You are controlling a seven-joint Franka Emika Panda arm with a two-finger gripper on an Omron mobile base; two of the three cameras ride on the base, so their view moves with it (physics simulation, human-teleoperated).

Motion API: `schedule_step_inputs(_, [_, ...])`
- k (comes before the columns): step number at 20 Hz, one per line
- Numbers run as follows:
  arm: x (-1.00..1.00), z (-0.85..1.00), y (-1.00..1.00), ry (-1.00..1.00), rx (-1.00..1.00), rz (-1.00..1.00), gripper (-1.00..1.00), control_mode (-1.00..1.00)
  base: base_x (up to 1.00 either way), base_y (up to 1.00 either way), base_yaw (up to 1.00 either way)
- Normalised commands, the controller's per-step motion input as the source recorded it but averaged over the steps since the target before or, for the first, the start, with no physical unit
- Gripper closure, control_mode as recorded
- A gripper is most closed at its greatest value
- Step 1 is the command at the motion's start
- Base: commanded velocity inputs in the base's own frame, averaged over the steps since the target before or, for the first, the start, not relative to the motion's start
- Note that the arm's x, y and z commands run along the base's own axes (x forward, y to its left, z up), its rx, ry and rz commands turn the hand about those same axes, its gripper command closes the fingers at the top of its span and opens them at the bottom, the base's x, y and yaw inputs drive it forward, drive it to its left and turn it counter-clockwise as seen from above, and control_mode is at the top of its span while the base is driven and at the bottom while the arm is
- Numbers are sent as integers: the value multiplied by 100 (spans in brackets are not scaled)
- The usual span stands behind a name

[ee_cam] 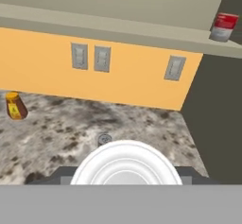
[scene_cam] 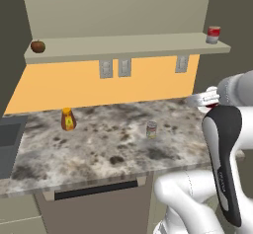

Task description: Pick the cans from the counter and place them in their designated side in the cabinet.

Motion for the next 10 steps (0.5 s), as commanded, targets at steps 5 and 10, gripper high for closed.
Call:
schedule_step_inputs(5, [-2, 22, -13, 0, -1, 0, 100, -100, 0, 0, 0])
schedule_step_inputs(10, [0, 22, -12, 0, -1, 0, 100, -100, 0, 0, 0])
